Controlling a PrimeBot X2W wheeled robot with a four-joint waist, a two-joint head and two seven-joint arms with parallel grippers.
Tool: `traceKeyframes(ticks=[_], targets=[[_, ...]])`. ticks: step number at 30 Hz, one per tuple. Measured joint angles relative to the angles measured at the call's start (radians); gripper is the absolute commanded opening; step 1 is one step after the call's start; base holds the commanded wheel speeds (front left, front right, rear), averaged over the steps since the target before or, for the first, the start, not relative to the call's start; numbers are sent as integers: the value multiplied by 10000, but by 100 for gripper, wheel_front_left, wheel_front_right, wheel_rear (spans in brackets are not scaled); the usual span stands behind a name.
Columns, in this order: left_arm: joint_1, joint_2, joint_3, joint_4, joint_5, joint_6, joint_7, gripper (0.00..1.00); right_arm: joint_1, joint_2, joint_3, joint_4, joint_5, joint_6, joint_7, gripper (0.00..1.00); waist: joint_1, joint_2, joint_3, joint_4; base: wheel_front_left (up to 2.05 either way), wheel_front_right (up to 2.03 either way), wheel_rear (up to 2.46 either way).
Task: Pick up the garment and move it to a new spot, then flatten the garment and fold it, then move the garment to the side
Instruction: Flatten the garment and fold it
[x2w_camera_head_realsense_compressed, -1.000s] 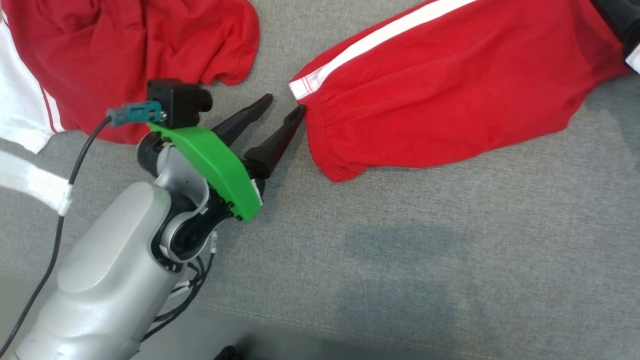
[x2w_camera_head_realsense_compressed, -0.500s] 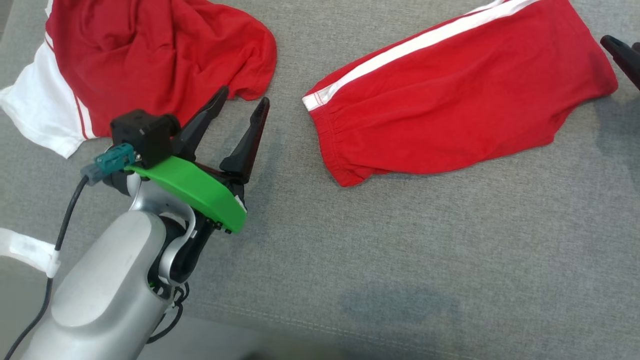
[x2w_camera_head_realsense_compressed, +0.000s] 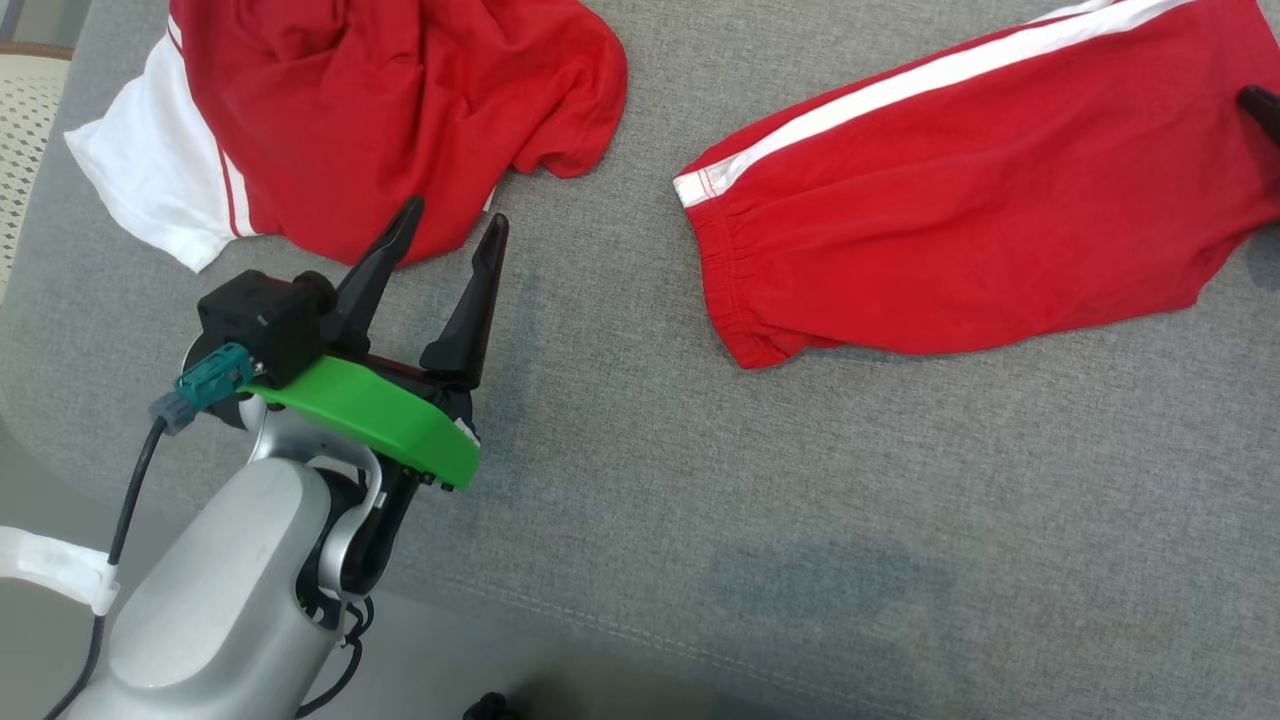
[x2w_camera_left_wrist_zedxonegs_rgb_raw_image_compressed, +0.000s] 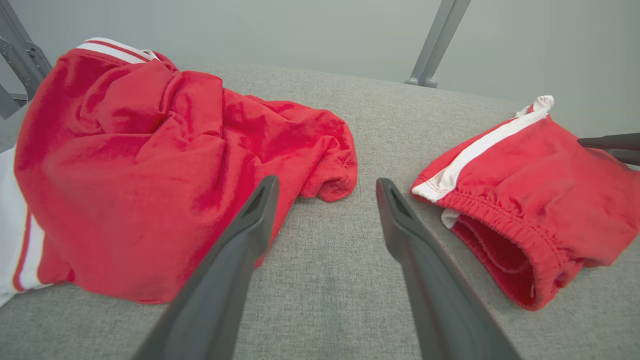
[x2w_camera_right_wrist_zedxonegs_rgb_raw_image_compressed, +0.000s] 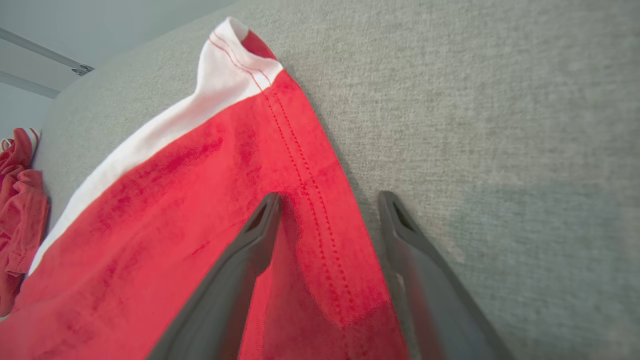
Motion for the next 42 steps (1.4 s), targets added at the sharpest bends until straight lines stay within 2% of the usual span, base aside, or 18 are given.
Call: traceKeyframes(ticks=[1, 3, 4, 5, 6, 9, 16, 24, 32, 37, 42], targets=[[28, -2, 31, 10, 0, 36, -15, 100, -20, -10, 50, 59, 0, -2, 107, 94, 0, 0, -30, 15, 0, 0, 0], [90, -10, 88, -8, -2, 38, -92, 100, -60, -19, 161, 98, 0, -27, 341, 40, 0, 0, -93, 25, 0, 0, 0], [122, -8, 107, -13, -2, 38, -100, 100, -64, -2, 190, 102, 12, -82, 445, 18, 0, 0, -115, 19, 0, 0, 0], [158, -8, 134, -13, -2, 40, -105, 100, -64, 50, 203, 105, 98, -84, 583, 18, 0, 0, -134, 5, 0, 0, 0], [194, -10, 159, -2, -4, 40, -173, 100, -63, 104, 205, 105, 263, -82, 740, 0, 0, 0, -156, -13, 0, 0, 0], [379, -4, 349, 10, -12, 42, -267, 100, -17, 345, 211, 82, 765, -73, 1122, 0, 0, 0, -223, -105, 0, 0, 0], [643, 75, 692, 63, -23, 128, -368, 100, 266, 1110, -334, -4, 1735, 15, 1108, 0, 0, 0, -433, -517, 0, 0, 0], [989, 111, 704, 77, -199, 128, -397, 100, 1285, 1058, -1026, -79, 2652, 61, 826, 0, 0, 0, -816, -1196, 0, 0, 0], [1376, 268, 706, 54, -284, 130, -395, 100, 2876, 859, -1824, -272, 3549, 251, 397, 0, 0, 0, -1252, -1978, 0, 0, 0], [1616, 274, 696, -77, -316, 159, -330, 100, 3614, 823, -2719, -347, 4305, 504, -232, 0, 0, 1, -1496, -2414, 0, 0, 0], [1689, 242, 583, -253, -359, 159, -167, 100, 3941, 773, -3064, -1206, 4424, 1133, -652, 0, 0, 1, -1670, -2704, 0, 0, 0]])
